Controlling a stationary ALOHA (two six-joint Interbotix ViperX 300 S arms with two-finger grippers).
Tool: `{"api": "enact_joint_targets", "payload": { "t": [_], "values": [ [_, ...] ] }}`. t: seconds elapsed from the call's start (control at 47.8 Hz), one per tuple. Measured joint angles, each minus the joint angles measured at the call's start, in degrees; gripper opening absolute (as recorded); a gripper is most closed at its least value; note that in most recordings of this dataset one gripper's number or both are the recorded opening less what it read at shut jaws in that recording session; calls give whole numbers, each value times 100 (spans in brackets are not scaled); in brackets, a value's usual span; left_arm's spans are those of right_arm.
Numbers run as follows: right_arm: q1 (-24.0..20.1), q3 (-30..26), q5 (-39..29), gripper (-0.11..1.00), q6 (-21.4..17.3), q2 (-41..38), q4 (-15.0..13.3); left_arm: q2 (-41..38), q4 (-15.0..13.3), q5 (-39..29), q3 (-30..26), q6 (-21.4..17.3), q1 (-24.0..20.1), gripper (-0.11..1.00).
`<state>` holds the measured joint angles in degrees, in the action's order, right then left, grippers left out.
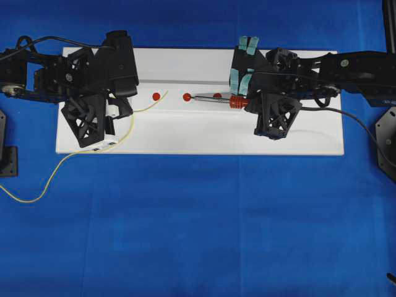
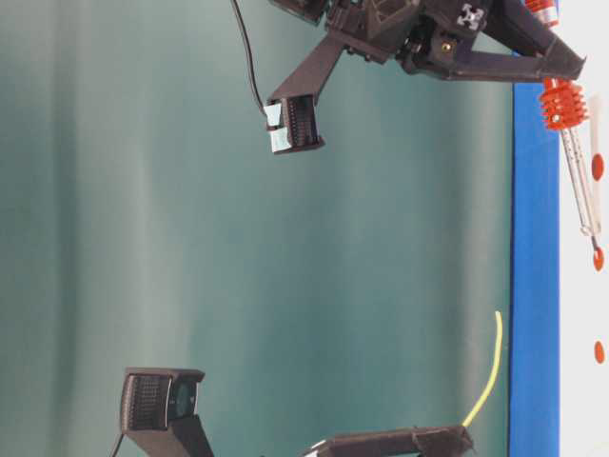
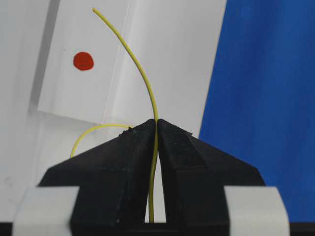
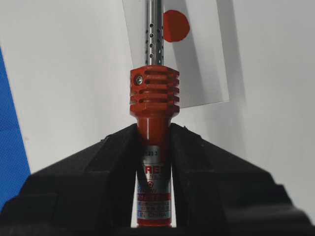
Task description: Touch the tip of the soldering iron to the tip of the solder at the mark.
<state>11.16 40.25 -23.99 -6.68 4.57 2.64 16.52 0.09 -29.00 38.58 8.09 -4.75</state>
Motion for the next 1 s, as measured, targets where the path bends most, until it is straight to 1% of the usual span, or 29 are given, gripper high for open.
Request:
{"api": "enact_joint_targets", "payload": {
  "t": [0.167, 0.314, 0.586, 0.837, 1.004],
  "values": [
    [0, 141, -26, 6, 0, 290, -9, 0, 0, 0, 9, 0, 0, 3],
    [0, 483, -35, 6, -18, 800, -9, 0, 9, 0, 9, 0, 0, 3],
    [0, 1160, -35, 6, -272, 1679, 0, -9, 0, 0, 9, 35, 0, 3],
    [0, 1239, -35, 6, -290, 1749, -44, -79, 9, 53, -18, 105, 0, 3],
    [0, 1230, -26, 6, -281, 1670, -97, -352, 9, 114, -229, 114, 18, 3]
  ]
}}
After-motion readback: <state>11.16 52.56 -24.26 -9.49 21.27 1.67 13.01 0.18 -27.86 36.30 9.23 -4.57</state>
